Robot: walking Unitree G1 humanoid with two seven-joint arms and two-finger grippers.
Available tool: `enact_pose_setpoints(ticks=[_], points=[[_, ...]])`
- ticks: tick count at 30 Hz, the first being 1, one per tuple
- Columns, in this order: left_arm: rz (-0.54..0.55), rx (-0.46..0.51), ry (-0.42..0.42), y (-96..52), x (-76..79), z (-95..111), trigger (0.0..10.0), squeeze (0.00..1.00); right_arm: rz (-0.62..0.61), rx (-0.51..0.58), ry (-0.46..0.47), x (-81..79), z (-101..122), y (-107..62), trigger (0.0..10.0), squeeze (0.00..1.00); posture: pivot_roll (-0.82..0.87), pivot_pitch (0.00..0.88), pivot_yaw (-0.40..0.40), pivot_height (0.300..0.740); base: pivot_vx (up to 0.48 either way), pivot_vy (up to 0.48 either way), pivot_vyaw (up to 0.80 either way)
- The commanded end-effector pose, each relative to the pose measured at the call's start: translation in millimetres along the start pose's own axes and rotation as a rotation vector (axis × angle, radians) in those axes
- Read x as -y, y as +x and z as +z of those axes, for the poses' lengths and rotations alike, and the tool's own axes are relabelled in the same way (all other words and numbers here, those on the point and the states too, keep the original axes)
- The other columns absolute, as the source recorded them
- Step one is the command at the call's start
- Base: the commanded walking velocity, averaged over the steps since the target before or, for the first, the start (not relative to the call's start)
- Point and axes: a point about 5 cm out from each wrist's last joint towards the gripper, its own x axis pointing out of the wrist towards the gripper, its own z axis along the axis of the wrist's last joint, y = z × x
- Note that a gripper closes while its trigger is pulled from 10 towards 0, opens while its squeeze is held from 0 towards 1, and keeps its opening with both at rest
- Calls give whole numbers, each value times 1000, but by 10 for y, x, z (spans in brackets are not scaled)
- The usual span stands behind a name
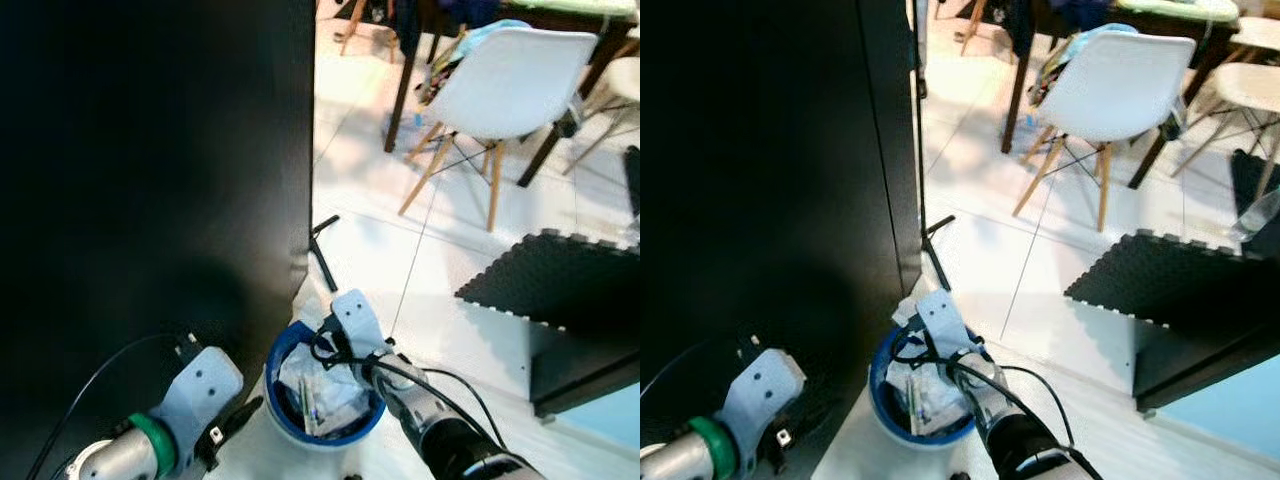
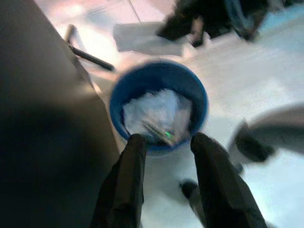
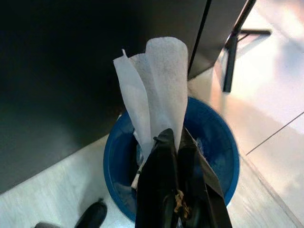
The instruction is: Clean up the room
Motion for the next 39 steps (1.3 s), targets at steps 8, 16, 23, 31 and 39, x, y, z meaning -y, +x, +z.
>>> enact_pose_setpoints(ticks=[8,16,23,31,39], points=[[-6,-62,-62,-162,119,-44,10000,0,-40,-4,20,-22,-110,-25,10000,1000,144,385,79,715,0,0,0],[1,-26,-52,-15,68,23,10000,0,-115,131,48,162,88,-36,10000,0,110,314,75,715,0,0,0],[33,14,-54,190,1,80,10000,0,-135,152,58,232,36,-90,10000,0,68,249,77,715,0,0,0],[37,57,-53,385,-13,164,10000,0,-174,98,-12,250,-146,-156,10000,1000,50,202,90,715,0,0,0],[52,65,-49,442,-29,172,10000,0,-112,35,266,258,-91,-71,10000,0,63,181,82,715,0,0,0]])
